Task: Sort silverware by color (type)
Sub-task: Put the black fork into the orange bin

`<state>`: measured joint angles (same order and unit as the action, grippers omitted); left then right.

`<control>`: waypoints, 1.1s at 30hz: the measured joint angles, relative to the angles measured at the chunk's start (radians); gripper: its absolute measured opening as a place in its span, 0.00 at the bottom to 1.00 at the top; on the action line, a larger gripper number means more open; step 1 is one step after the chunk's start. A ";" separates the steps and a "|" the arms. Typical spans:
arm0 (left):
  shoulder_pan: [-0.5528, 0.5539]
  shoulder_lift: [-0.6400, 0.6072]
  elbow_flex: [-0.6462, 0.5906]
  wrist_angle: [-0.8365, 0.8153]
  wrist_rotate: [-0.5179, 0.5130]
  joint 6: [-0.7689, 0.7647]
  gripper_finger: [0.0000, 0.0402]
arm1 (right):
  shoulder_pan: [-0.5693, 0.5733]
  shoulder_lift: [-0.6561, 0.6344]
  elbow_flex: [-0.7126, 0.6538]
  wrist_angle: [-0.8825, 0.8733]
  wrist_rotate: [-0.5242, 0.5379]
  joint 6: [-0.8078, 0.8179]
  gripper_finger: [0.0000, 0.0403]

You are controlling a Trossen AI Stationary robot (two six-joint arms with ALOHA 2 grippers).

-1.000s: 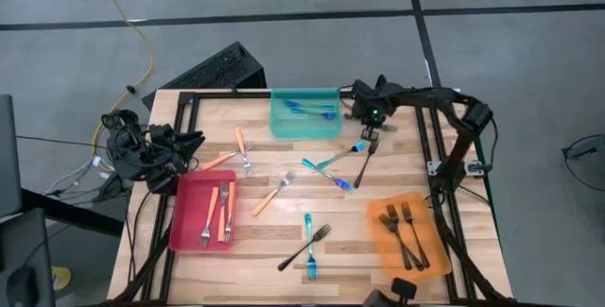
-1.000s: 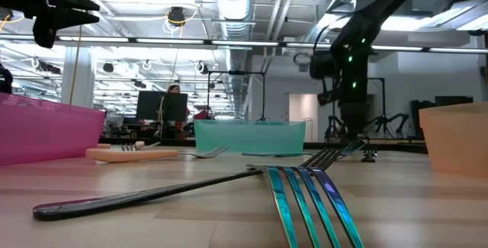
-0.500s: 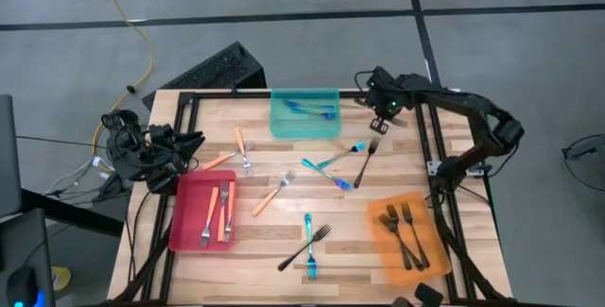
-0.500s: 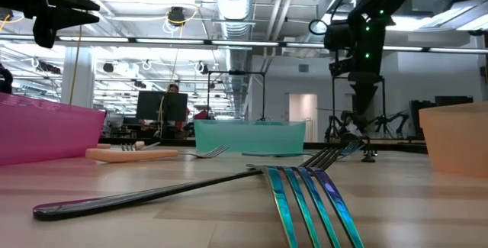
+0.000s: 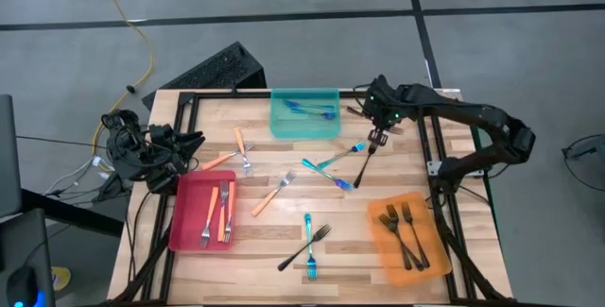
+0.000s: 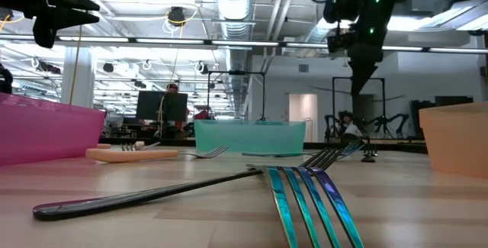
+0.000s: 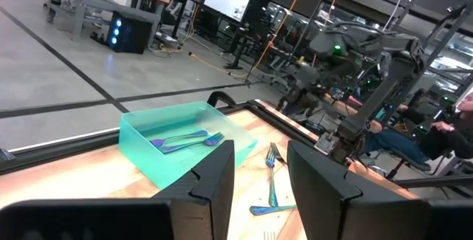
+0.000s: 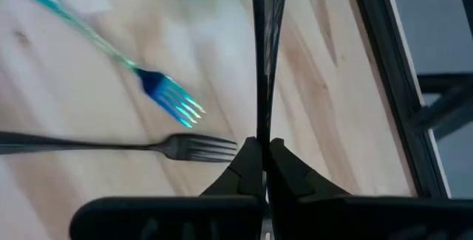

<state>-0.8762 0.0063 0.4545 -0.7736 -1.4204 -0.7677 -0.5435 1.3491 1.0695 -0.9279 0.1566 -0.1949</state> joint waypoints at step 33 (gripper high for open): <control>0.000 0.000 0.000 0.000 0.000 0.000 0.28 | 0.774 -0.069 0.001 -0.066 0.059 0.926 0.06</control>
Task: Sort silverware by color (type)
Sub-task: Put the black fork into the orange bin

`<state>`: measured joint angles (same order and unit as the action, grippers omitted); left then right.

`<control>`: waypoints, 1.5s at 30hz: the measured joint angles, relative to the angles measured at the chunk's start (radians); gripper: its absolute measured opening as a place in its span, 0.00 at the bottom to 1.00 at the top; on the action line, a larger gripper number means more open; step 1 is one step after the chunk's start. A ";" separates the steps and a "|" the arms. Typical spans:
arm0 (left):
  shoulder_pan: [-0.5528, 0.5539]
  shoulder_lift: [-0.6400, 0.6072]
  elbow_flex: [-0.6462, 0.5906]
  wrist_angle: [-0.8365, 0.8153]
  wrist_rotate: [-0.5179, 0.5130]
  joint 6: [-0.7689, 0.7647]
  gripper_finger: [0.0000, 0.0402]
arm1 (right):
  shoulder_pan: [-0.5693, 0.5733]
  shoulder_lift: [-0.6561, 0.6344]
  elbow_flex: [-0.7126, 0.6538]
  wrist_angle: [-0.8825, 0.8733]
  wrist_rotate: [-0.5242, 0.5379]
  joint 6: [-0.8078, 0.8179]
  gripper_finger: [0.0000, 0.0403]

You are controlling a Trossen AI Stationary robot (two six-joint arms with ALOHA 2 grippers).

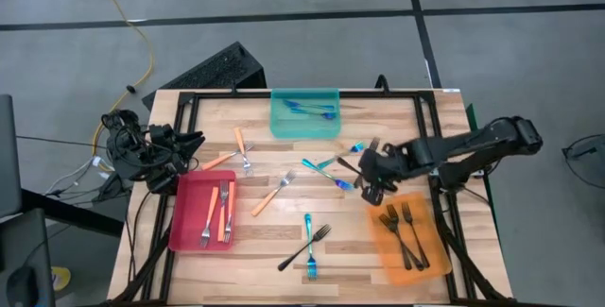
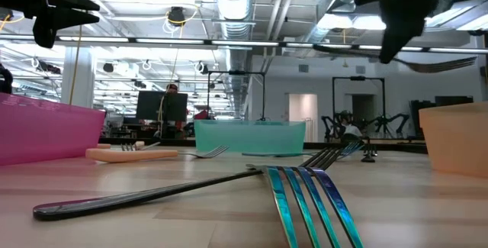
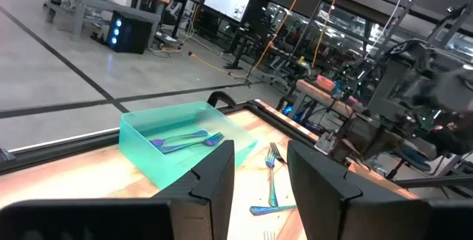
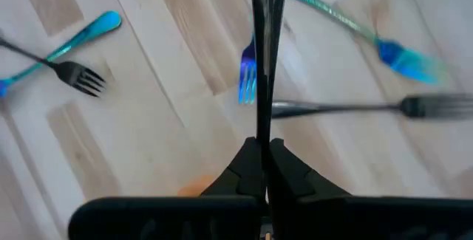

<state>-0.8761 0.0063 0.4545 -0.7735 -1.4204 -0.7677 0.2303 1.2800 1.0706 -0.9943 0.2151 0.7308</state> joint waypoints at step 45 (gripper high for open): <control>0.000 0.000 0.000 0.000 0.011 -0.003 0.28 | 0.764 0.221 -0.019 -0.312 -0.061 1.427 0.07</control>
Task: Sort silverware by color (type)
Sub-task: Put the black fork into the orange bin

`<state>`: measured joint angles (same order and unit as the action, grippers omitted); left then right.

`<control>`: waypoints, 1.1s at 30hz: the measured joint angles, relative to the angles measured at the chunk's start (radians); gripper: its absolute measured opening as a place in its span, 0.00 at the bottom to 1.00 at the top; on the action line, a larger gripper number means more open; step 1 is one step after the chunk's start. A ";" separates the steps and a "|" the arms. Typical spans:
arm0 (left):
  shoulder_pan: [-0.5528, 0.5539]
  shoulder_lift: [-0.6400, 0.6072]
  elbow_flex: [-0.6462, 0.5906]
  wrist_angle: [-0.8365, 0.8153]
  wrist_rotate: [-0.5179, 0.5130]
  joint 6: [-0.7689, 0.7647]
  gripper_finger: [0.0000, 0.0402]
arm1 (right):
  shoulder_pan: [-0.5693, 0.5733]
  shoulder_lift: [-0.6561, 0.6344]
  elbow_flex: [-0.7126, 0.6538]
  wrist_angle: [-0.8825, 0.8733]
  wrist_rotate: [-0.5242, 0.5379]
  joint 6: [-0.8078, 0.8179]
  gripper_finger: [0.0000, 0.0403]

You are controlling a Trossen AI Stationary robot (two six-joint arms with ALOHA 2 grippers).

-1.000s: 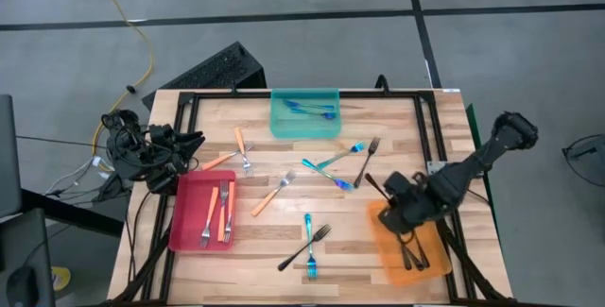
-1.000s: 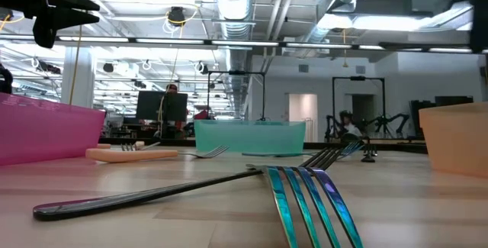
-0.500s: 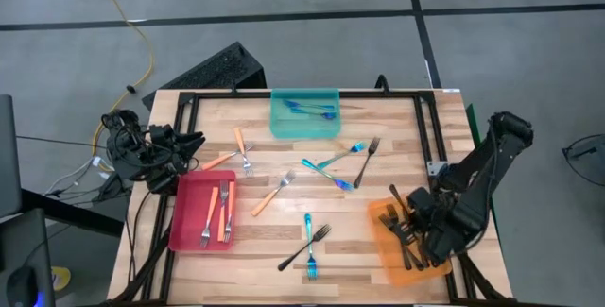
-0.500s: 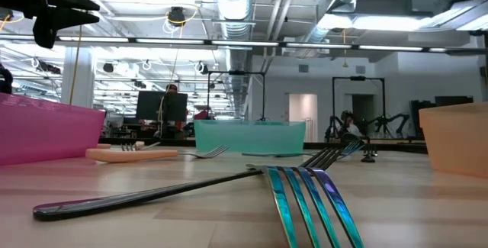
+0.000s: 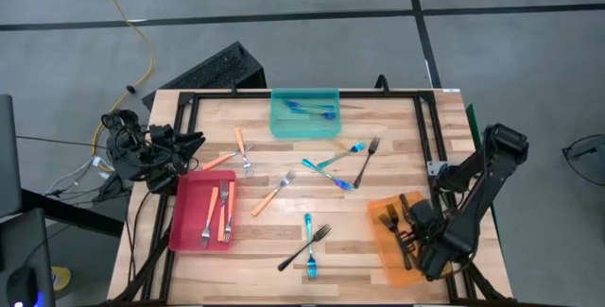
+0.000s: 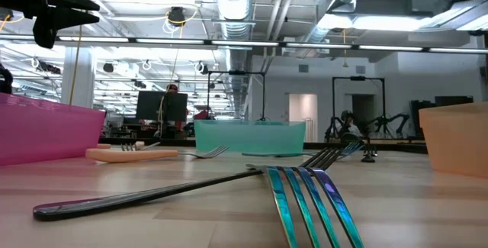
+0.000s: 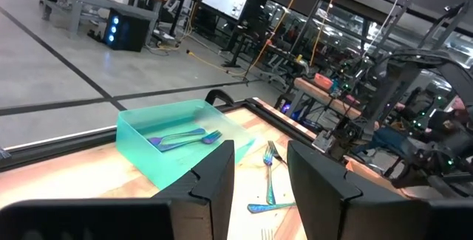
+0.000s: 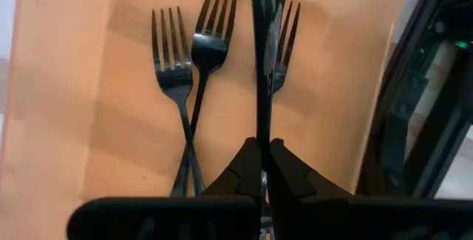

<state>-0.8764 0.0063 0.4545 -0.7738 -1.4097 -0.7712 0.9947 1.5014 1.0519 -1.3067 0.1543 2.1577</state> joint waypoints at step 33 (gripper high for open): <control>0.000 0.000 0.000 0.000 0.000 0.000 0.28 | -0.009 0.076 -0.189 0.345 -0.077 0.017 0.07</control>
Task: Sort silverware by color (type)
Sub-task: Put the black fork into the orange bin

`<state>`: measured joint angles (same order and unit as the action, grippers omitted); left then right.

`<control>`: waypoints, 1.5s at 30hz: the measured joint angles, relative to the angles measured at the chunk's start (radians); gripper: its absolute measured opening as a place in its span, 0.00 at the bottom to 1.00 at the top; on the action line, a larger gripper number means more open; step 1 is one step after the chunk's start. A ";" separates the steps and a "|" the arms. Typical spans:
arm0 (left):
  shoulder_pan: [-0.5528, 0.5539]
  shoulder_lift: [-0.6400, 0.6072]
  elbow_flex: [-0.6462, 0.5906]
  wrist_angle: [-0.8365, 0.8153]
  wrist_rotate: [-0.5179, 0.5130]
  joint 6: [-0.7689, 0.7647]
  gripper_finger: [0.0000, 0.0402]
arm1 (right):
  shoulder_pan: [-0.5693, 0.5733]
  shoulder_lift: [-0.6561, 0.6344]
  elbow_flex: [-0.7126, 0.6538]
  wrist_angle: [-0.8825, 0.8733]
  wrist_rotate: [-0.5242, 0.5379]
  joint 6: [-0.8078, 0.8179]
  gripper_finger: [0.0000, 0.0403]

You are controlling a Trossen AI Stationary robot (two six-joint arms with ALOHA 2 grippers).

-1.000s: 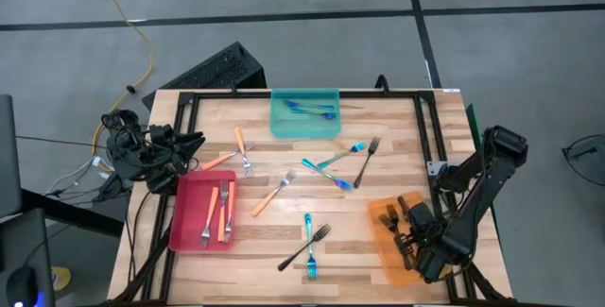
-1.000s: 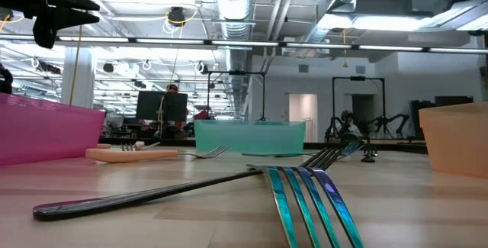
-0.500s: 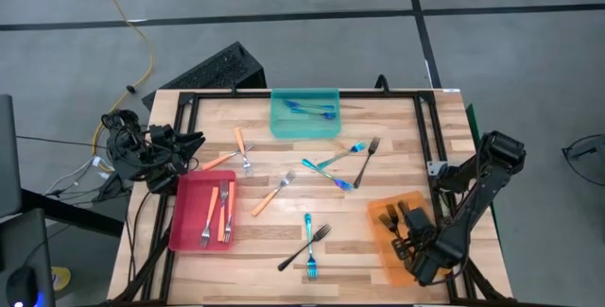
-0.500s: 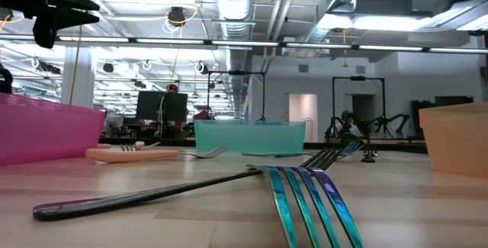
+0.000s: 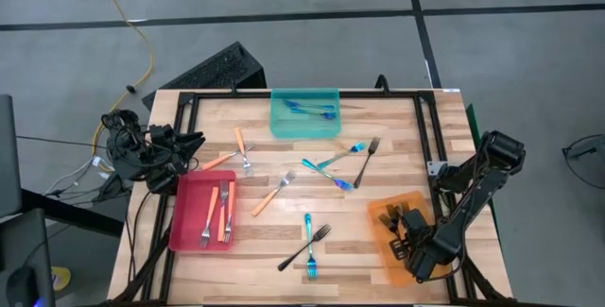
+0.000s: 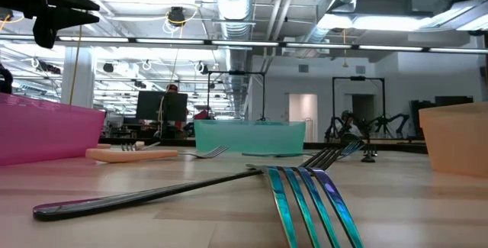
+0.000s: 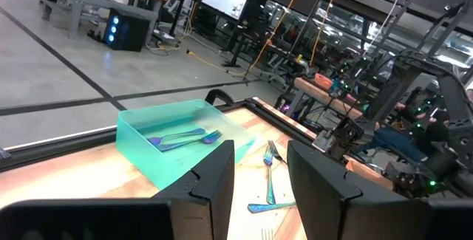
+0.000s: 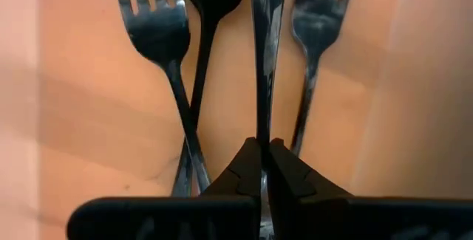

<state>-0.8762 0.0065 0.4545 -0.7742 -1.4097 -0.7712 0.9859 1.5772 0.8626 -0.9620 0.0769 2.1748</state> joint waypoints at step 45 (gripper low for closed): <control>0.000 0.000 0.000 0.000 0.000 0.000 0.28 | 0.000 0.000 -0.034 0.057 0.000 -0.046 0.13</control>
<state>-0.8761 0.0067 0.4545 -0.7742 -1.4097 -0.7712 0.9859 1.5772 0.8284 -0.9053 0.0769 2.1285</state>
